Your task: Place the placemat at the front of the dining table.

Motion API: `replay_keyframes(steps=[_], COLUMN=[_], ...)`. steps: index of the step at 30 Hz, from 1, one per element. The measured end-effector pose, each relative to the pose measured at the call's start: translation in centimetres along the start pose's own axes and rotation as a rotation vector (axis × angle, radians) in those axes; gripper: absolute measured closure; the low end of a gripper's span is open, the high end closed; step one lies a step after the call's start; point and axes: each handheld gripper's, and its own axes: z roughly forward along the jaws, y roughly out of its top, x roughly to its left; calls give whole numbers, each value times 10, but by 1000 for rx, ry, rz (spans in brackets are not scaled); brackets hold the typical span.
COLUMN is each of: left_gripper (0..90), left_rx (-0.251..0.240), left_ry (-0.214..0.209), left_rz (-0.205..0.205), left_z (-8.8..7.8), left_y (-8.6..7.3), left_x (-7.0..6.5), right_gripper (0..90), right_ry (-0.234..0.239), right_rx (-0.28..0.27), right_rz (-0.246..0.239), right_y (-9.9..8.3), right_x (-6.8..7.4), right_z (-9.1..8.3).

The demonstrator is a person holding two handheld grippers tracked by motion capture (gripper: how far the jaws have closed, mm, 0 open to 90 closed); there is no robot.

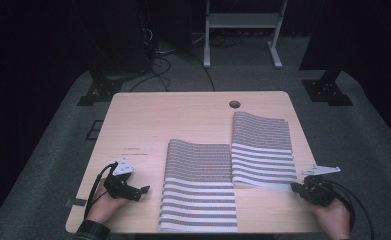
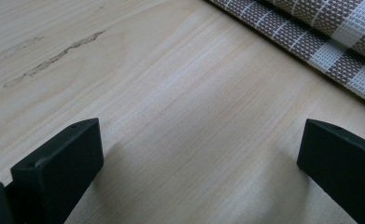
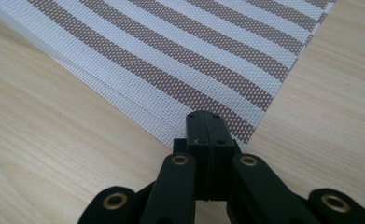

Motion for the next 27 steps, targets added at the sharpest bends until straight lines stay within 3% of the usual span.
replay_keyframes(steps=[9,15,20,23,27], left_gripper=[0,0,0,0,0], left_rx=[0,1,-1,0,1], left_ry=[0,1,2,1,2], left_rz=[0,-1,-2,-2,-2], left_z=[0,0,0,0,0], left_y=[0,0,0,0,0], left_x=[0,0,0,0,0], right_gripper=[900,900,898,764,558], right_ry=[-53,-118,-110,-99,-122], right_rx=[-7,-1,-14,-51,-99], right_rz=[38,45,70,76,118], right_y=[-2,-1,-2,0,6], right_x=[-20,-32,-38,-37,-39], right_z=[-1,-1,-2,-6,-10])
